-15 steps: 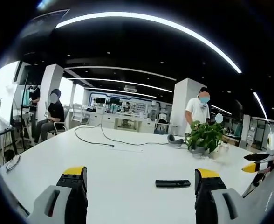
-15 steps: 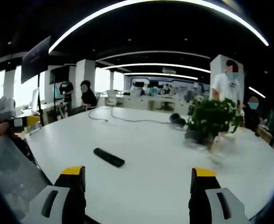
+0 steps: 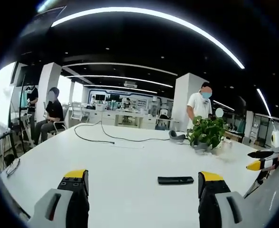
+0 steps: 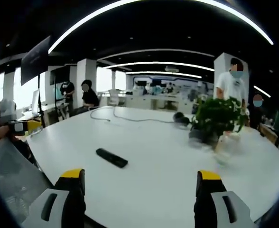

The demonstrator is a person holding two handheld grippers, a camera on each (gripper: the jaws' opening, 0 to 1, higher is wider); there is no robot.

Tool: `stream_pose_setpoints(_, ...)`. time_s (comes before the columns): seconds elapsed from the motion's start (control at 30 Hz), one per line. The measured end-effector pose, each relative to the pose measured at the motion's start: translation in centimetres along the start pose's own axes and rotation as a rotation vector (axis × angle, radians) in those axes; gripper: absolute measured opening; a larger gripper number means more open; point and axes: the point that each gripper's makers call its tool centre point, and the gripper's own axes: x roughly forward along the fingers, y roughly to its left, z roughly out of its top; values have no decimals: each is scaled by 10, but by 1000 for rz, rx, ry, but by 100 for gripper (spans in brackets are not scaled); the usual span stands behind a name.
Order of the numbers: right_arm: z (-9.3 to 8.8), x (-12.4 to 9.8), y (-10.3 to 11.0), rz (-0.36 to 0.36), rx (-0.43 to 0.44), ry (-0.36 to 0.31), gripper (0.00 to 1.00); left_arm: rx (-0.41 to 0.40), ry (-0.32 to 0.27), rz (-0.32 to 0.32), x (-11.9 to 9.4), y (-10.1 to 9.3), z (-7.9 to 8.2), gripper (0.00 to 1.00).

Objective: Press the specified remote control buttons in sequence, fully releasing each button before pressing the next.

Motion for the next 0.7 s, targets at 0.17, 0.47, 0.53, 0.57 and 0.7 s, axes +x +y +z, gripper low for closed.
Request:
stream_pose_setpoints(0.17, -4, 2, 4, 14, -18, 24, 96, -3, 10, 12, -2, 1, -3, 100)
stream_pose_setpoints(0.47, -5, 2, 0, -4, -10, 34, 96, 13, 23, 9, -1, 0, -4, 100)
stream_pose_setpoints(0.53, -3, 2, 3, 5, -37, 28, 95, 25, 3, 10, -2, 0, 0, 100)
stream_pose_setpoints(0.57, -4, 1, 3, 3, -41, 32, 95, 26, -4, 10, -3, 0, 1, 100)
stream_pose_setpoints(0.7, -9, 0, -4, -27, -22, 51, 98, 16, 5, 14, -3, 2, -2, 100)
